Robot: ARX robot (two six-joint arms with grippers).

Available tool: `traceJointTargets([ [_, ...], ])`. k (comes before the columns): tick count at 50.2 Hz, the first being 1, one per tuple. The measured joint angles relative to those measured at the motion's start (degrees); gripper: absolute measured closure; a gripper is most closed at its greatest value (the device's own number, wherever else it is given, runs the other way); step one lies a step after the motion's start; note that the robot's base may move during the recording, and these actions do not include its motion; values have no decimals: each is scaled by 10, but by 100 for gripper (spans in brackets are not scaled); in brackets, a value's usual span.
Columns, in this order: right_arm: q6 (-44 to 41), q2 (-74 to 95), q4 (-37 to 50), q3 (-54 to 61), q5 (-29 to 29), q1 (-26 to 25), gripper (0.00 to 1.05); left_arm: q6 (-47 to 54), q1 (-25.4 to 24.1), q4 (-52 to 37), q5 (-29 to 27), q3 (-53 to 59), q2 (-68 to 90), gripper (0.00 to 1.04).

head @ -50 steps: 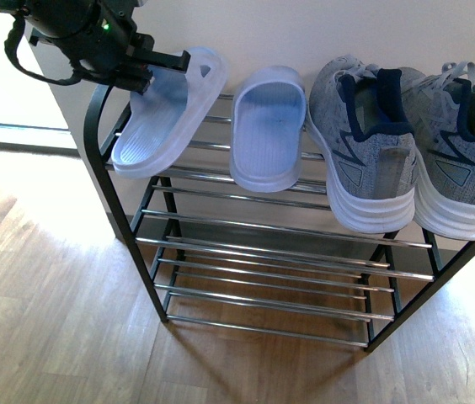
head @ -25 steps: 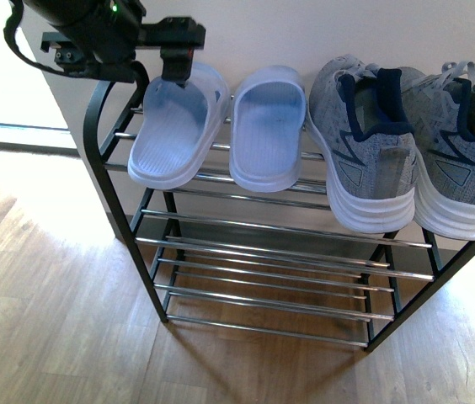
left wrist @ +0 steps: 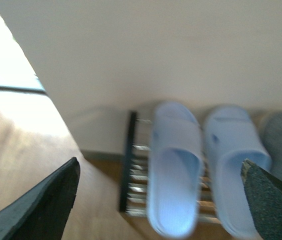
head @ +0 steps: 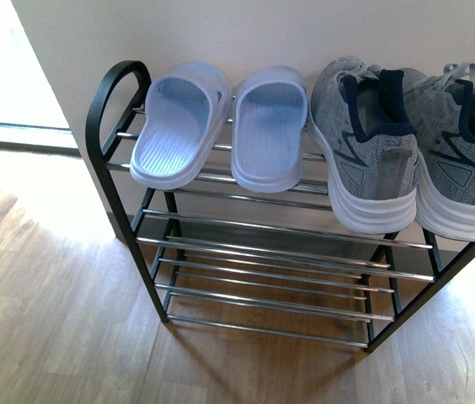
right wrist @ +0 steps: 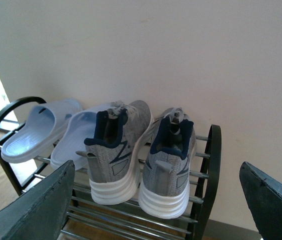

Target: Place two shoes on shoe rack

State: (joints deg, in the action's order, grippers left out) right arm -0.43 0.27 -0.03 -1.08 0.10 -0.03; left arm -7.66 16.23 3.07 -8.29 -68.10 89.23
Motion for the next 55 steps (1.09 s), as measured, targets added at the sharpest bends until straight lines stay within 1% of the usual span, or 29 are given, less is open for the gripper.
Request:
traceJointTargets([
  [1, 0, 0, 0, 0, -1, 0, 9, 13, -4, -84, -38, 39, -7, 20],
  [2, 0, 0, 0, 0, -1, 0, 9, 24, -6, -140, -50, 67, -13, 23],
  [4, 0, 0, 0, 0, -1, 0, 9, 42, -12, -259, -59, 139, -30, 32],
  [6, 0, 0, 0, 0, 0, 0, 9, 52, -17, -332, -54, 191, -47, 39],
  [7, 0, 0, 0, 0, 0, 0, 9, 57, -20, -374, -49, 225, -62, 45],
  [10, 0, 0, 0, 0, -1, 0, 9, 63, -30, -428, -37, 281, -94, 55],
  [13, 0, 0, 0, 0, -1, 0, 9, 66, -48, -459, -28, 339, -133, 70],
  [18, 0, 0, 0, 0, -1, 0, 9, 68, -68, -476, -14, 405, -171, 89],
  [21, 0, 0, 0, 0, -1, 0, 9, 68, -75, -485, 2, 445, -196, 103],
  [28, 0, 0, 0, 0, -1, 0, 9, 70, -97, -493, 18, 511, -256, 103],
  [37, 0, 0, 0, 0, -1, 0, 9, 70, -110, -490, 34, 557, -306, 103],
  [42, 0, 0, 0, 0, -1, 0, 9, 71, -117, -481, 41, 579, -337, 103],
  [43, 0, 0, 0, 0, -1, 0, 9, 70, -123, -478, 50, 583, -344, 103],
  [44, 0, 0, 0, 0, -1, 0, 9, 71, -137, -473, 72, 589, -354, 103],
  [45, 0, 0, 0, 0, -1, 0, 9, 71, -144, -470, 76, 594, -361, 103],
  [49, 0, 0, 0, 0, -1, 0, 9, 71, -158, -458, 78, 607, -386, 103],
  [55, 0, 0, 0, 0, -1, 0, 9, 71, -160, -435, 83, 624, -428, 103],
])
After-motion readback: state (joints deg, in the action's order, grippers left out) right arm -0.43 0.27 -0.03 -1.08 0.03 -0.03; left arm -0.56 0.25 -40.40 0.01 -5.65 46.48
